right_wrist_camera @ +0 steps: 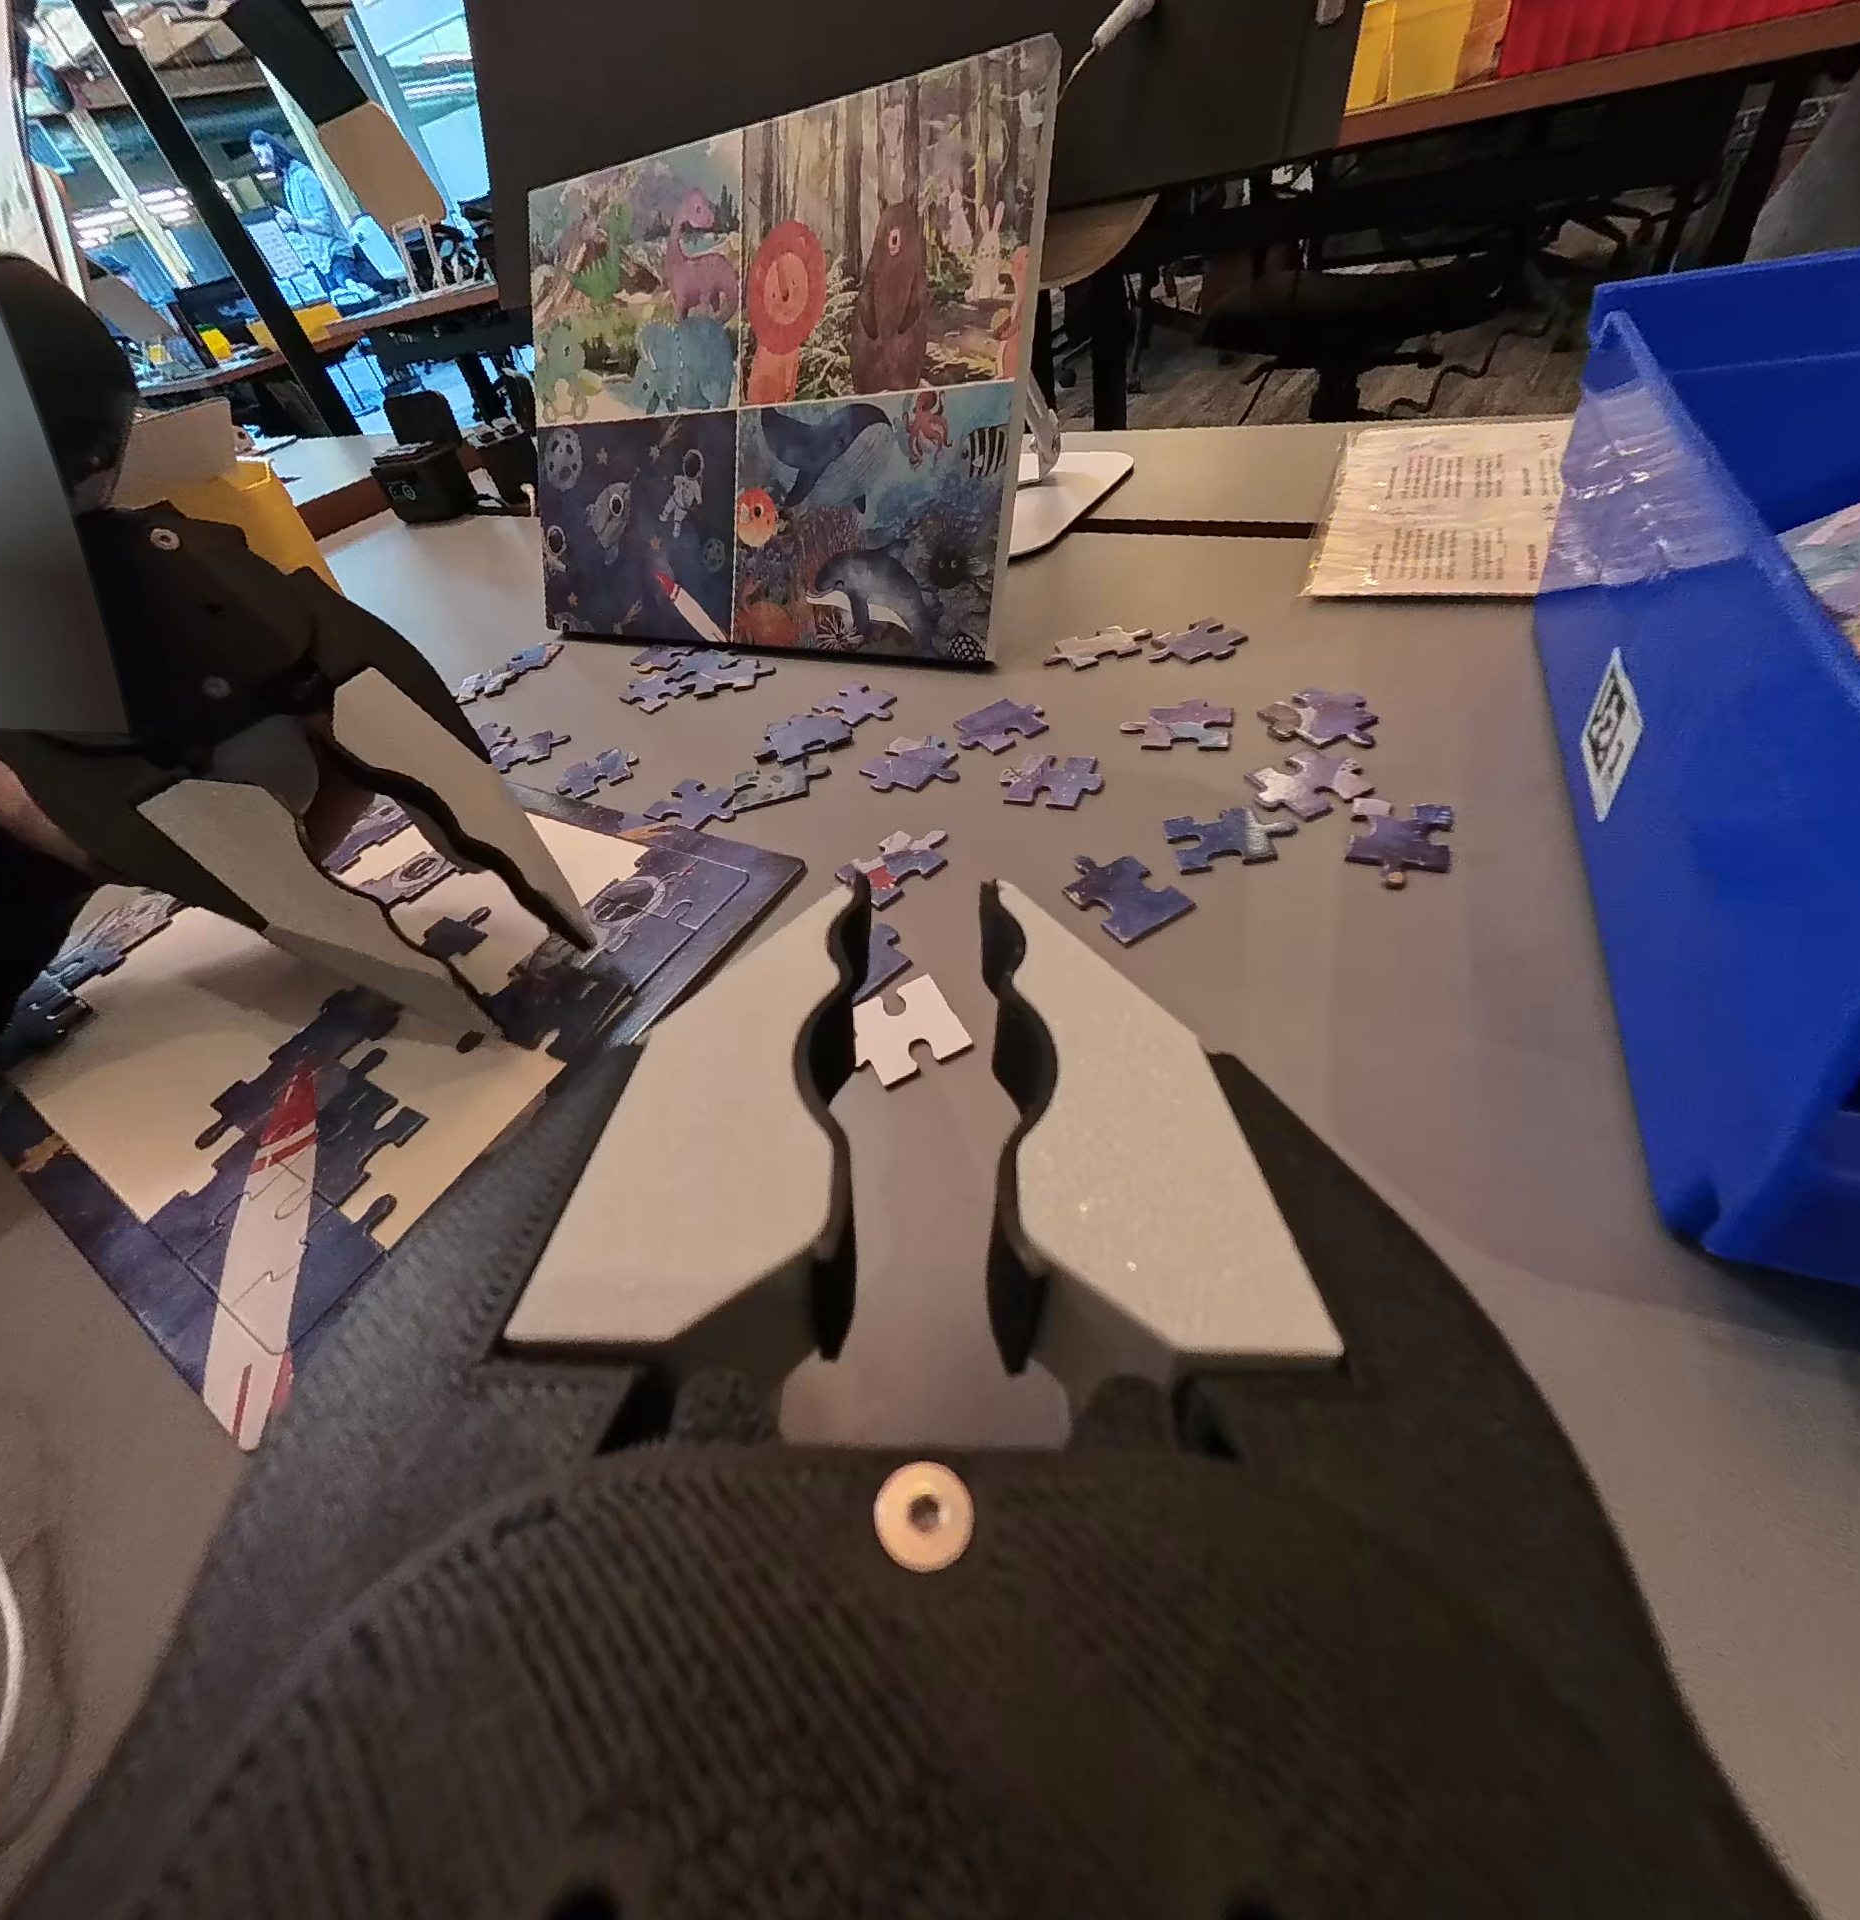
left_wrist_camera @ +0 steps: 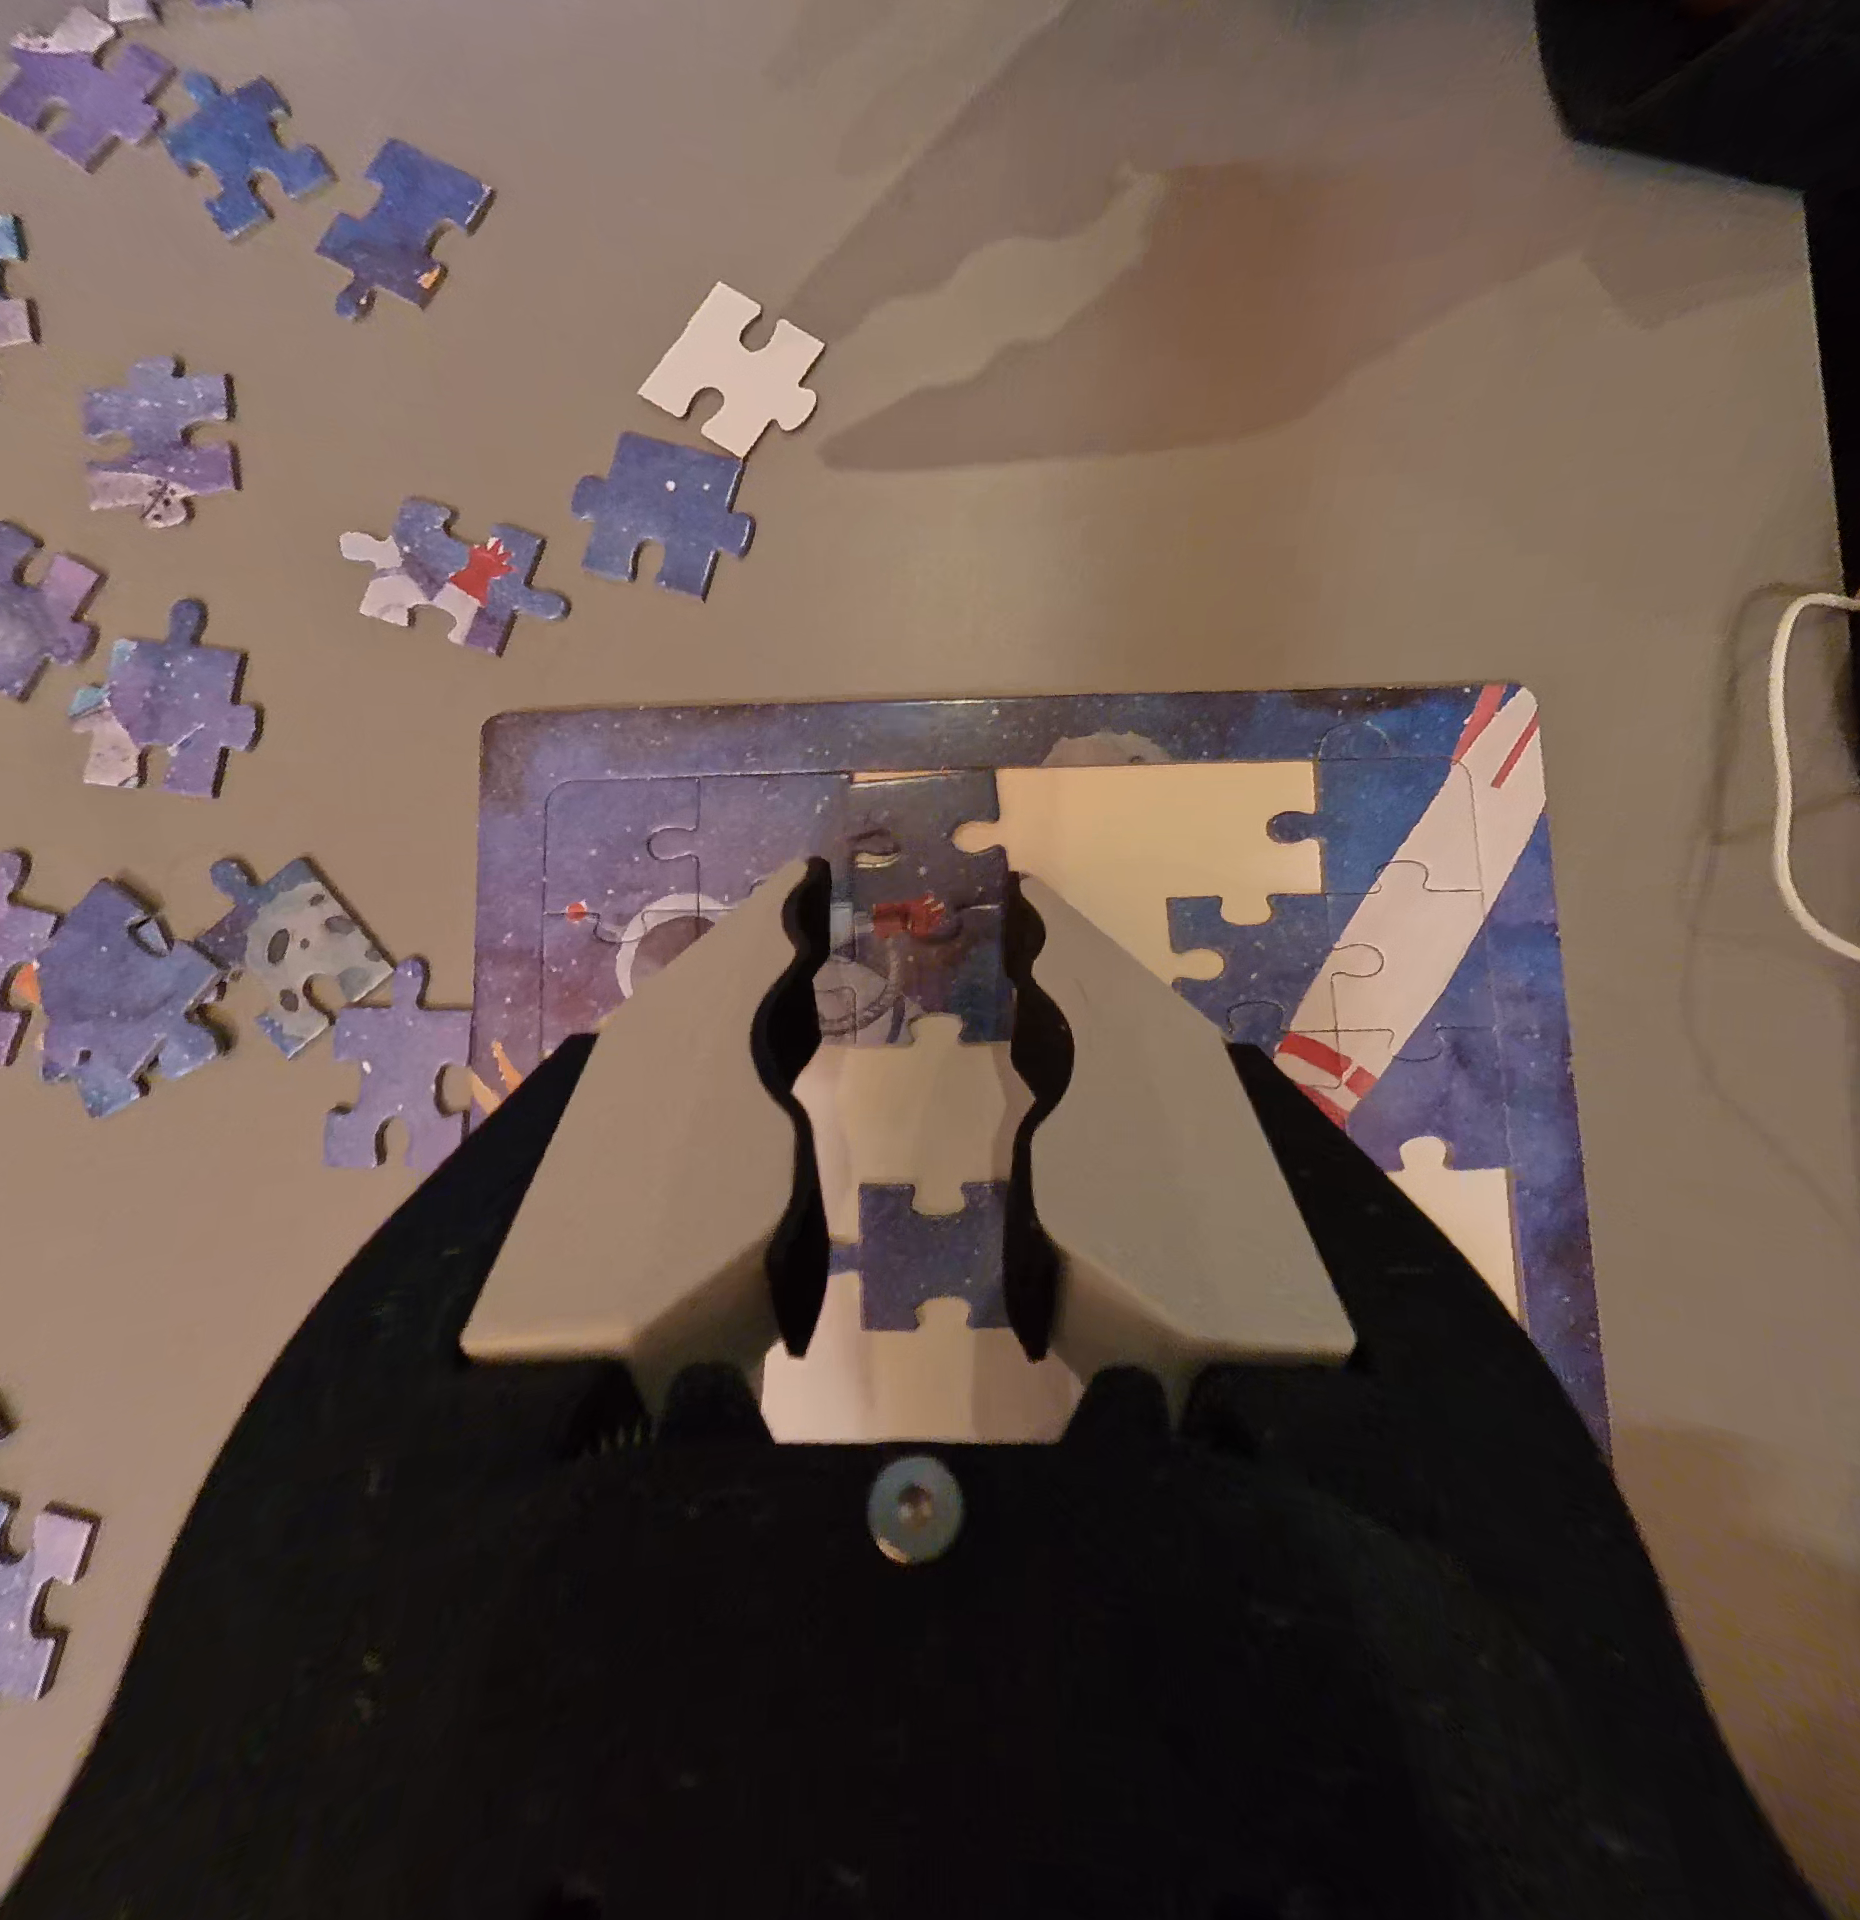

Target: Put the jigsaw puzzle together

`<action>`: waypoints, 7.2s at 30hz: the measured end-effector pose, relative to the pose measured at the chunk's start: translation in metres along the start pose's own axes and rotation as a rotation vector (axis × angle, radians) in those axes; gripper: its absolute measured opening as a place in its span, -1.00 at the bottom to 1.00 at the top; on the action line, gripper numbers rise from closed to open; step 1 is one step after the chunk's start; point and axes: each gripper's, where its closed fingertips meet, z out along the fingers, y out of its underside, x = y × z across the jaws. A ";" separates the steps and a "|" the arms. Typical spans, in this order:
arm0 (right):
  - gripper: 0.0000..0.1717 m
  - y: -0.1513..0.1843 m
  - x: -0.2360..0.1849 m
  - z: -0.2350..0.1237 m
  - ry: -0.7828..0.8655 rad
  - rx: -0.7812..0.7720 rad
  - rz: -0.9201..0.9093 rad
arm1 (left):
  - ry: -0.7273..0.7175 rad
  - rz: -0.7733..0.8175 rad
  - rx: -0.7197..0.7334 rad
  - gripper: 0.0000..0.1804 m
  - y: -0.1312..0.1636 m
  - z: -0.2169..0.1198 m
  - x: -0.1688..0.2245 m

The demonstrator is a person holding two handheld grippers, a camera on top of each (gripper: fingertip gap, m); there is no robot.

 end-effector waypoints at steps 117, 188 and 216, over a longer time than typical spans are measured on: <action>-1.00 0.082 -0.109 0.071 -0.355 -0.570 -0.236 | -0.007 -0.041 0.029 -0.62 0.007 0.003 0.018; -0.95 0.049 -0.089 0.089 -0.249 -0.350 -0.280 | -0.653 -0.418 -0.124 -0.99 0.105 -0.072 -0.224; -0.99 0.008 -0.062 0.074 -0.108 -0.028 -0.264 | -0.684 -0.594 0.010 -1.00 0.145 -0.129 -0.225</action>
